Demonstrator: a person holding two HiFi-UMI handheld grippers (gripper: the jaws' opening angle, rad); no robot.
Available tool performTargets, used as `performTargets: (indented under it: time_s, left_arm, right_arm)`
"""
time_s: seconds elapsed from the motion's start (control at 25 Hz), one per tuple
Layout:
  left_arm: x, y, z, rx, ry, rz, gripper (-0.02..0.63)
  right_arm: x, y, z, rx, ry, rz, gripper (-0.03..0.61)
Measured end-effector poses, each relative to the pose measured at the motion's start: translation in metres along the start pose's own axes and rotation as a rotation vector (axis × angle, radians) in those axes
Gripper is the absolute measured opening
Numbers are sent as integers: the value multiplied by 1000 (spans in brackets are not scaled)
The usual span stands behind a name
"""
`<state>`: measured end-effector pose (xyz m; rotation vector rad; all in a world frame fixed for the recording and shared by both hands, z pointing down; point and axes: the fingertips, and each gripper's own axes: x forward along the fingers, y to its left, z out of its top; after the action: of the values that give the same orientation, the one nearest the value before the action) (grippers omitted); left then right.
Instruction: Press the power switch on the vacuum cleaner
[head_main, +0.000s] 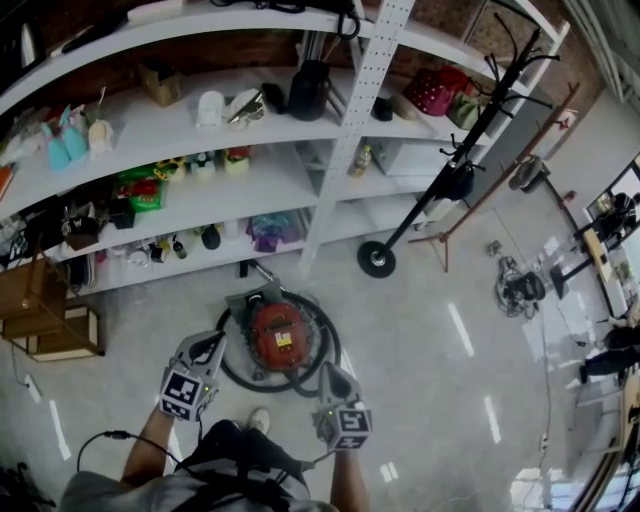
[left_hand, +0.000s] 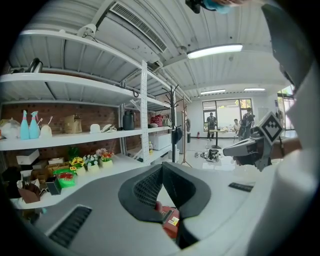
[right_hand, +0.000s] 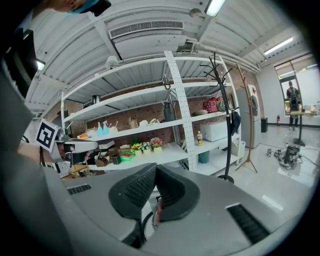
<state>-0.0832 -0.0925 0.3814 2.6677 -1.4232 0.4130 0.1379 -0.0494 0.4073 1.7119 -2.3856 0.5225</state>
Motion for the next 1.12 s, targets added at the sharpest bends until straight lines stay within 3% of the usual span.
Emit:
performTargets:
  time_s: [0.52, 1.12]
  left_arm:
    - [48, -3, -30, 38, 59, -76, 7]
    - [106, 22, -98, 37, 112, -122, 6]
  right_arm:
    - [41, -14, -22, 18, 55, -2, 12]
    - [92, -37, -86, 63, 113, -46, 12]
